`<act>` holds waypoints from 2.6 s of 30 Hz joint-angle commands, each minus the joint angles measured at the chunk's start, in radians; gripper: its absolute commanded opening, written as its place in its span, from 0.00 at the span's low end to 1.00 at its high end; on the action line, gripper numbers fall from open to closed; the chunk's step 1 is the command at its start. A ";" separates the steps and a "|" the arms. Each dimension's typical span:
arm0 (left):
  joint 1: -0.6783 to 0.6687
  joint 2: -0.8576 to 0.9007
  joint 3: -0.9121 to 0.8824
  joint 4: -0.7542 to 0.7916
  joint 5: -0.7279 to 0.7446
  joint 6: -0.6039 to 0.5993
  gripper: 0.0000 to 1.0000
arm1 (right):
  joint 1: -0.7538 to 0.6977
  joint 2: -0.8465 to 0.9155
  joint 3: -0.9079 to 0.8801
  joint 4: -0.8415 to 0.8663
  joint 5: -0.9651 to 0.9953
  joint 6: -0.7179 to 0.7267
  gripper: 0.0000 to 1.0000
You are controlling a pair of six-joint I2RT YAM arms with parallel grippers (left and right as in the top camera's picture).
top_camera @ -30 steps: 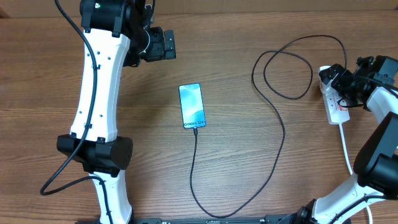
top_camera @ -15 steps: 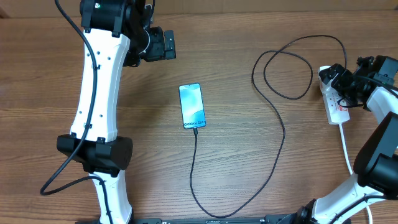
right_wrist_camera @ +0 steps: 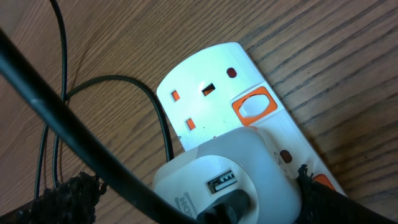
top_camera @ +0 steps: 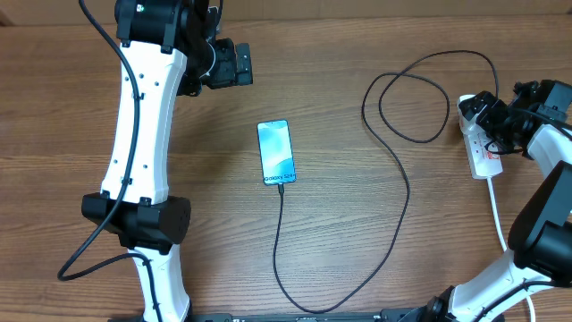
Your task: Plug charger to phone and switch on socket
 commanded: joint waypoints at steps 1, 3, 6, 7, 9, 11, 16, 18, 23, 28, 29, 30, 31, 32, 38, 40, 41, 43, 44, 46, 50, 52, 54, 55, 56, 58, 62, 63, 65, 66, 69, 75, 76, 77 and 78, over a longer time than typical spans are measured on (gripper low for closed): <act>-0.006 -0.026 0.020 -0.002 0.006 0.023 1.00 | 0.032 0.020 -0.057 -0.053 -0.032 0.050 1.00; -0.006 -0.026 0.020 -0.002 0.007 0.022 1.00 | 0.032 0.021 -0.063 -0.059 -0.011 0.068 1.00; -0.006 -0.026 0.020 -0.002 0.007 0.023 1.00 | 0.032 0.021 -0.065 -0.061 -0.005 0.071 1.00; -0.006 -0.026 0.020 -0.002 0.007 0.023 1.00 | 0.032 0.021 -0.065 -0.061 -0.005 0.071 1.00; -0.006 -0.026 0.020 -0.002 0.006 0.022 1.00 | 0.032 0.021 -0.065 -0.065 -0.006 0.073 1.00; -0.006 -0.026 0.020 -0.002 0.007 0.023 1.00 | 0.032 0.021 -0.065 -0.073 -0.005 0.075 1.00; -0.006 -0.026 0.020 -0.002 0.007 0.023 1.00 | 0.032 0.021 -0.066 -0.072 -0.005 0.075 1.00; -0.006 -0.026 0.020 -0.002 0.006 0.022 1.00 | 0.032 0.021 -0.066 -0.069 -0.005 0.075 1.00; -0.006 -0.026 0.020 -0.002 0.006 0.022 1.00 | 0.019 0.005 -0.064 -0.073 -0.005 0.075 1.00; -0.006 -0.026 0.020 -0.002 0.007 0.023 1.00 | 0.000 -0.075 -0.050 -0.117 0.000 0.075 1.00; -0.006 -0.026 0.020 -0.002 0.007 0.022 1.00 | -0.004 -0.096 -0.043 -0.133 0.004 0.075 1.00; -0.006 -0.026 0.020 -0.002 0.007 0.022 1.00 | -0.008 -0.121 -0.035 -0.152 0.014 0.075 1.00; -0.006 -0.026 0.020 -0.002 0.007 0.023 1.00 | -0.011 -0.146 -0.025 -0.173 0.025 0.075 1.00; -0.006 -0.026 0.020 -0.002 0.007 0.023 1.00 | -0.013 -0.177 -0.017 -0.198 0.042 0.076 1.00; -0.006 -0.026 0.020 -0.002 0.007 0.023 1.00 | -0.013 -0.391 0.009 -0.329 0.100 0.079 1.00; -0.006 -0.026 0.020 -0.002 0.007 0.023 1.00 | -0.013 -0.481 0.009 -0.367 0.100 0.084 1.00; -0.006 -0.026 0.020 -0.002 0.007 0.023 1.00 | -0.013 -0.524 0.009 -0.383 0.100 0.090 1.00; -0.006 -0.026 0.020 -0.002 0.007 0.023 1.00 | -0.012 -0.598 0.009 -0.402 0.100 0.091 1.00; -0.006 -0.026 0.020 -0.002 0.007 0.022 1.00 | -0.013 -0.642 0.009 -0.409 0.100 0.090 1.00; -0.006 -0.026 0.020 -0.002 0.007 0.022 1.00 | -0.013 -0.688 0.009 -0.410 0.100 0.090 1.00; -0.006 -0.026 0.020 -0.002 0.007 0.022 1.00 | -0.013 -0.715 0.009 -0.411 0.099 0.091 1.00; -0.006 -0.026 0.020 -0.002 0.007 0.023 1.00 | -0.013 -0.710 0.008 -0.426 0.099 0.091 1.00; -0.006 -0.026 0.020 -0.002 0.007 0.022 1.00 | -0.013 -0.702 0.008 -0.433 0.100 0.090 1.00; -0.006 -0.026 0.020 -0.002 0.007 0.022 1.00 | -0.013 -0.700 0.008 -0.433 0.100 0.090 1.00; -0.006 -0.026 0.020 -0.002 0.006 0.022 1.00 | -0.013 -0.696 0.008 -0.433 0.100 0.090 1.00; -0.006 -0.026 0.020 -0.002 0.007 0.022 1.00 | -0.013 -0.691 0.008 -0.433 0.100 0.090 1.00; -0.006 -0.026 0.020 -0.002 0.007 0.022 1.00 | -0.013 -0.689 0.008 -0.432 0.100 0.090 1.00; -0.006 -0.026 0.020 -0.002 0.007 0.022 1.00 | -0.013 -0.689 0.008 -0.431 0.100 0.090 1.00; -0.006 -0.026 0.020 -0.002 0.007 0.022 1.00 | -0.013 -0.689 0.008 -0.435 0.100 0.090 1.00; -0.006 -0.026 0.020 -0.002 0.007 0.022 1.00 | -0.013 -0.689 0.008 -0.435 0.100 0.090 1.00; -0.006 -0.026 0.020 -0.002 0.007 0.022 1.00 | -0.013 -0.689 0.008 -0.435 0.100 0.090 1.00; -0.006 -0.026 0.020 -0.002 0.007 0.023 1.00 | -0.013 -0.689 0.008 -0.435 0.100 0.090 1.00; -0.006 -0.026 0.020 -0.002 0.007 0.023 1.00 | -0.013 -0.689 0.008 -0.436 0.100 0.090 1.00; -0.006 -0.026 0.020 -0.002 0.007 0.023 1.00 | -0.013 -0.689 0.008 -0.435 0.100 0.090 1.00; -0.006 -0.026 0.020 -0.002 0.006 0.022 1.00 | -0.013 -0.689 0.008 -0.436 0.100 0.090 1.00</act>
